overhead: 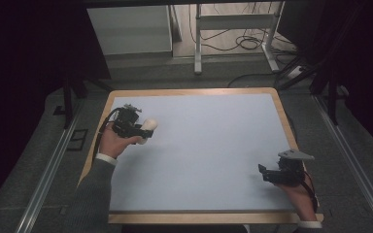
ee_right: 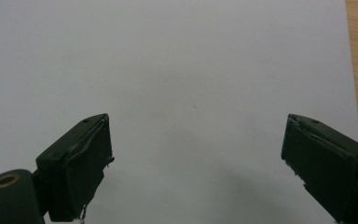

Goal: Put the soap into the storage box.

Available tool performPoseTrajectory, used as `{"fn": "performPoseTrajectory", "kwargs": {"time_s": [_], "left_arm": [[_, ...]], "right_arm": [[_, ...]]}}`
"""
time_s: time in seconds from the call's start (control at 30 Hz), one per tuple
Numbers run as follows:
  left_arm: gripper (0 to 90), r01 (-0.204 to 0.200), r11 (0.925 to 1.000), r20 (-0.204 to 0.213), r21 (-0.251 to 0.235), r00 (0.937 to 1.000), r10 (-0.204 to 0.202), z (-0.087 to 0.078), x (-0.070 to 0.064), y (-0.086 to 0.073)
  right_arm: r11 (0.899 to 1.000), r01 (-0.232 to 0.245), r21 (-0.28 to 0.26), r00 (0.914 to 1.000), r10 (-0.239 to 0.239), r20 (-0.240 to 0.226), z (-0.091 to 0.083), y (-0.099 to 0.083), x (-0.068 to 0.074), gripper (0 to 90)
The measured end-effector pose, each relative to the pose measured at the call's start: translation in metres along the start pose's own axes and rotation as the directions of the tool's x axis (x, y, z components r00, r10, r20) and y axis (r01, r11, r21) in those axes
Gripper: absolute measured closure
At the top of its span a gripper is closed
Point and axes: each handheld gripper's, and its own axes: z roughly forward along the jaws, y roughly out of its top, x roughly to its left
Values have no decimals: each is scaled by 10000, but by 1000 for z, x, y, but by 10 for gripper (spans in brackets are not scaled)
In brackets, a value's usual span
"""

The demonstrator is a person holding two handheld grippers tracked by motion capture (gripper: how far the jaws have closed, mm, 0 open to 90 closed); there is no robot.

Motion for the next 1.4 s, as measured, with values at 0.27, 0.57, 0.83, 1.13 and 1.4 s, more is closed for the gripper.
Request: {"fn": "performPoseTrajectory", "kwargs": {"time_s": [0.27, 0.57, 0.83, 1.13, 1.4], "left_arm": [[497, 346, 9993, -260, -105, 9991, -349, -6, 15, 4], [497, 752, 9971, -336, -96, 9966, -755, -6, 30, 3], [497, 1021, 9947, -421, -114, 9938, -1025, -4, 41, 2], [497, 1335, 9909, -631, -198, 9889, -1345, -3, 55, 1], [497, 1592, 9868, -997, -287, 9819, -1613, -2, 69, 3]], "right_arm": [[10000, 3, 20, 10000, -3, 6, 1, 0, 0, 84], [10000, -7, 29, 10000, 7, 9, 0, 0, 0, 84], [10000, 2, 39, 10000, -2, 19, 1, 0, 0, 84], [10000, -23, 43, 10000, 23, 35, 0, 0, -1, 84], [10000, 12, 67, 10000, -12, 36, 2, 0, 0, 84]]}}
